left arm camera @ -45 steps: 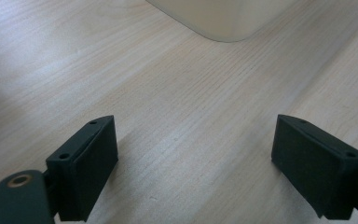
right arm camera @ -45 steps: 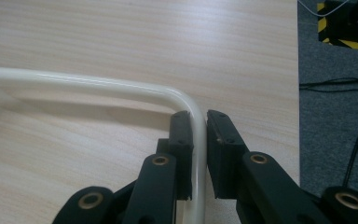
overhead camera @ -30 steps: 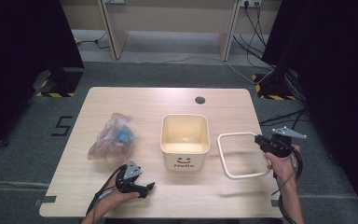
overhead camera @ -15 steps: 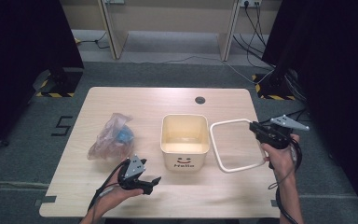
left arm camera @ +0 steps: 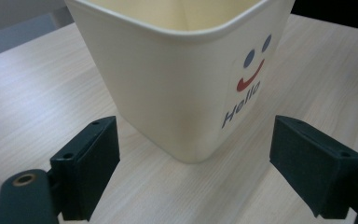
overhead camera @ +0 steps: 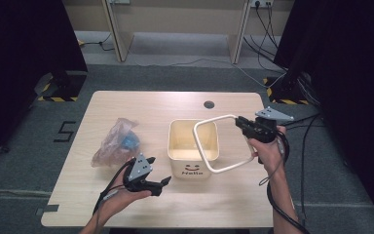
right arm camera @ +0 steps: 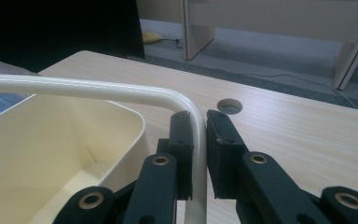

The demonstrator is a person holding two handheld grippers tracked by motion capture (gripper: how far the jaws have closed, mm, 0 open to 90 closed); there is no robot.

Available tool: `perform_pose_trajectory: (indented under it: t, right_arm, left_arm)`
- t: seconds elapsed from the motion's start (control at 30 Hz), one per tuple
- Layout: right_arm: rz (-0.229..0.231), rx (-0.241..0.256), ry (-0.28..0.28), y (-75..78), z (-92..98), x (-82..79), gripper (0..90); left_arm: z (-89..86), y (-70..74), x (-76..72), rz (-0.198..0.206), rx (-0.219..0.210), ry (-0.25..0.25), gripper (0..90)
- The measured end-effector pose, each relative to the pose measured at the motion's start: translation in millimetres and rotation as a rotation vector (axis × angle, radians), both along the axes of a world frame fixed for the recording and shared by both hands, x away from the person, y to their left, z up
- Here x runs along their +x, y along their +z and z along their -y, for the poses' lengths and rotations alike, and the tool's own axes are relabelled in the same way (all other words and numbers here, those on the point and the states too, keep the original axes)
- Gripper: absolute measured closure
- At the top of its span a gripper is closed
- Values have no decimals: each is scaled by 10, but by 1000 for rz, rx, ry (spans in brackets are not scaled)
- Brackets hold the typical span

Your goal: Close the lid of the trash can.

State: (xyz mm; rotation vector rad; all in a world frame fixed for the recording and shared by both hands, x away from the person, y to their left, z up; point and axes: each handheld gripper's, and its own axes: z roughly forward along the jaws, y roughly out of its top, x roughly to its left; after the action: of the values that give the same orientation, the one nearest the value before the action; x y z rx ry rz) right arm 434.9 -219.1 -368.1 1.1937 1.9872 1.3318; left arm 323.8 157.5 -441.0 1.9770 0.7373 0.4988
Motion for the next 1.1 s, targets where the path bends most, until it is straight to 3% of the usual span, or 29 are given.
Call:
perform_pose_trajectory:
  t: [0.3, 0.73, 0.83, 1.1]
  right_arm:
    - [-24, -23, 37, 35, -360, 163, 814]
    - [-60, -37, 80, 46, -727, 265, 814]
    - [-73, -33, 86, 31, -782, 292, 814]
    - [-97, -51, 79, 6, -895, 339, 813]
  left_arm:
    - [141, 163, -32, 46, -26, -18, 153]
    - [227, 283, -52, 80, -85, -1, 150]
    - [294, 297, -56, 96, -80, -6, 150]
    - [401, 273, -36, 105, -79, 48, 147]
